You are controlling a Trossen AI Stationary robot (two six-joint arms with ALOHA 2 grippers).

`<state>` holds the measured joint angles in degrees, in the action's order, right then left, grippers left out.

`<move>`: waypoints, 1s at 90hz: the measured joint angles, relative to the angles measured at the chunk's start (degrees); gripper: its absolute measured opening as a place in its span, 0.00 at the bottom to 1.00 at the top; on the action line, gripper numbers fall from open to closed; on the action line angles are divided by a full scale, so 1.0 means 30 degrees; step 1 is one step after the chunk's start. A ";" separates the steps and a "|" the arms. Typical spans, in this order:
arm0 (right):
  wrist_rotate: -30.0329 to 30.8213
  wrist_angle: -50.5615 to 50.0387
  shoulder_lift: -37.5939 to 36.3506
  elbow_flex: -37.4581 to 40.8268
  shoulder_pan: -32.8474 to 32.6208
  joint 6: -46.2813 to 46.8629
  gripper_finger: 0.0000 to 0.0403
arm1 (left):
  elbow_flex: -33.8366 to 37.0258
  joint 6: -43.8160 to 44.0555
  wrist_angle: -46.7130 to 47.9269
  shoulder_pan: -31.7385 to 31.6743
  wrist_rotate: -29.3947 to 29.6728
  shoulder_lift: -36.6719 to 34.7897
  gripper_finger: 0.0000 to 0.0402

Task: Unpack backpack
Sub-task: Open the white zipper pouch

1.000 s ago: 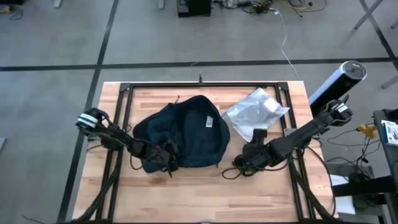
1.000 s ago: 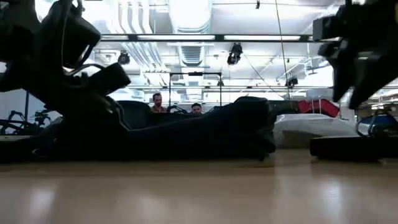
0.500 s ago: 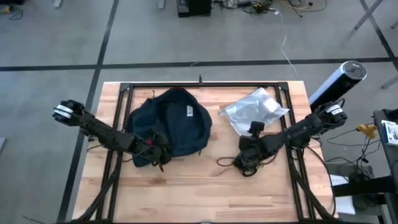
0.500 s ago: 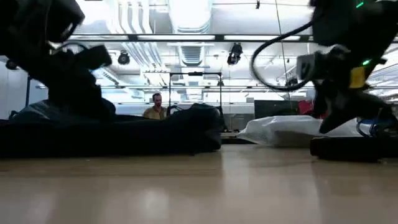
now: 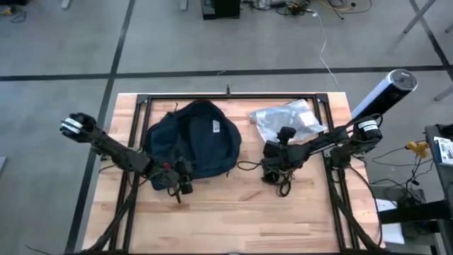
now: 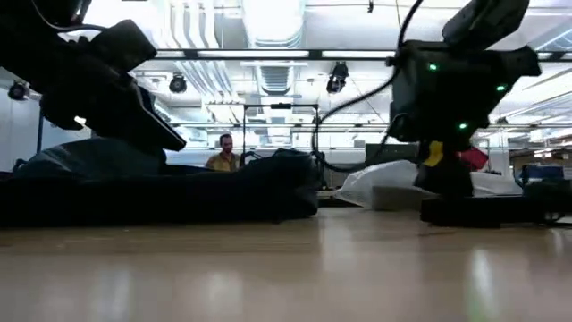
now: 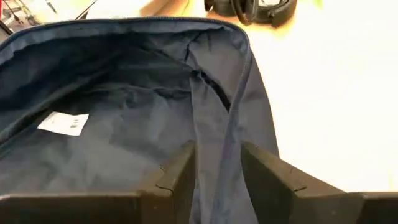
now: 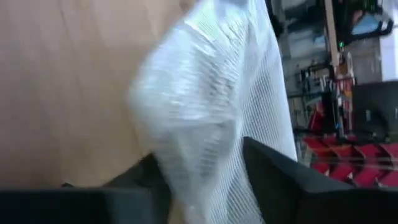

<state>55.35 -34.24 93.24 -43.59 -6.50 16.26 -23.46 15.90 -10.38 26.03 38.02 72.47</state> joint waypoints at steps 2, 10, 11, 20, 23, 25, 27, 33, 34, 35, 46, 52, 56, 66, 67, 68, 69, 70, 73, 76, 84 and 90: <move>0.0040 0.0431 -0.0063 -0.0013 -0.0001 -0.0343 0.28 | 0.0000 0.0093 -0.0011 0.0091 -0.0006 0.0007 0.29; 0.0065 0.1454 -0.0582 -0.0340 -0.0002 -0.1880 0.06 | 0.0000 0.0267 -0.0104 0.0373 -0.0013 0.0007 0.29; 0.0070 0.1502 -0.0669 -0.0427 -0.0002 -0.2094 0.05 | 0.0000 0.0263 -0.0167 0.0397 -0.0013 0.0007 0.29; 0.0784 0.1505 -0.1618 -0.1475 -0.0099 -0.2938 0.04 | 0.0000 -0.0092 -0.0521 0.0485 -0.0018 0.0007 0.29; 0.1062 0.1514 -0.2056 -0.1879 -0.0204 -0.3430 0.03 | 0.0000 -0.0314 -0.0602 0.0478 -0.0001 0.0007 0.29; 0.1267 0.1512 -0.2359 -0.2136 -0.0314 -0.3751 0.02 | 0.0000 -0.0438 -0.0649 0.0478 -0.0002 0.0007 0.29; 0.1508 0.1459 -0.2651 -0.2434 -0.0433 -0.4072 0.01 | 0.0000 -0.0546 -0.0654 0.0466 0.0001 0.0007 0.29; 0.2377 0.1519 -0.3623 -0.3364 -0.0849 -0.5252 0.01 | 0.0000 -0.0963 -0.0704 0.0347 0.0039 -0.0010 0.29; 0.2543 0.1522 -0.3776 -0.3531 -0.0908 -0.5442 0.01 | 0.0000 -0.1040 -0.0698 0.0323 0.0046 -0.0020 0.29; 0.2715 0.1527 -0.3934 -0.3701 -0.0963 -0.5631 0.01 | 0.0000 -0.1113 -0.0690 0.0295 0.0051 -0.0033 0.29; 0.4548 0.1555 -0.5620 -0.5481 -0.1662 -0.7988 0.00 | 0.0000 -0.2359 -0.1249 -0.0345 0.0097 -0.0080 0.29; 0.5374 0.1583 -0.6409 -0.6506 -0.1985 -0.9260 0.00 | 0.0000 -0.2998 -0.1489 -0.0856 0.0096 -0.0083 0.29; 0.5500 0.1653 -0.6888 -0.7264 -0.2118 -1.0052 0.00 | 0.0000 -0.3342 -0.1593 -0.1259 0.0103 -0.0117 0.29; 0.5466 0.2352 -0.7821 -0.8907 -0.2523 -1.1671 0.00 | 0.0000 -0.3710 -0.1528 -0.2224 0.0123 -0.0168 0.30; 0.5417 0.2405 -0.7895 -0.9034 -0.2562 -1.1821 0.00 | 0.0000 -0.3756 -0.1533 -0.2301 0.0130 -0.0168 0.30; 0.5299 0.2436 -0.7971 -0.9164 -0.2592 -1.1886 0.00 | 0.0000 -0.3807 -0.1533 -0.2371 0.0137 -0.0168 0.31; 0.5135 0.2459 -0.8046 -0.9275 -0.2609 -1.1930 0.00 | 0.0000 -0.3866 -0.1531 -0.2427 0.0145 -0.0168 0.31; 0.4951 0.2478 -0.8122 -0.9378 -0.2619 -1.1964 0.00 | 0.0000 -0.3925 -0.1529 -0.2483 0.0154 -0.0168 0.31; 0.4255 0.2521 -0.8344 -0.9653 -0.2639 -1.1993 0.00 | 0.0000 -0.4102 -0.1533 -0.2625 0.0169 -0.0168 0.32; 0.3118 0.2521 -0.8533 -0.9811 -0.2626 -1.1693 0.00 | 0.0000 -0.4275 -0.1533 -0.2719 0.0154 -0.0168 0.33; -0.0789 0.2381 -0.8881 -0.9686 -0.2311 -1.0437 0.00 | 0.0000 -0.4942 -0.1748 -0.2850 -0.0228 -0.0168 0.36; -0.2421 0.2311 -0.8843 -0.9215 -0.1694 -0.9888 0.00 | 0.0000 -0.5555 -0.1989 -0.2847 -0.0852 -0.0168 0.37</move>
<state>48.09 -27.31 66.71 -71.24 -11.58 -13.40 -23.46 -0.76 -16.35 17.49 35.46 71.96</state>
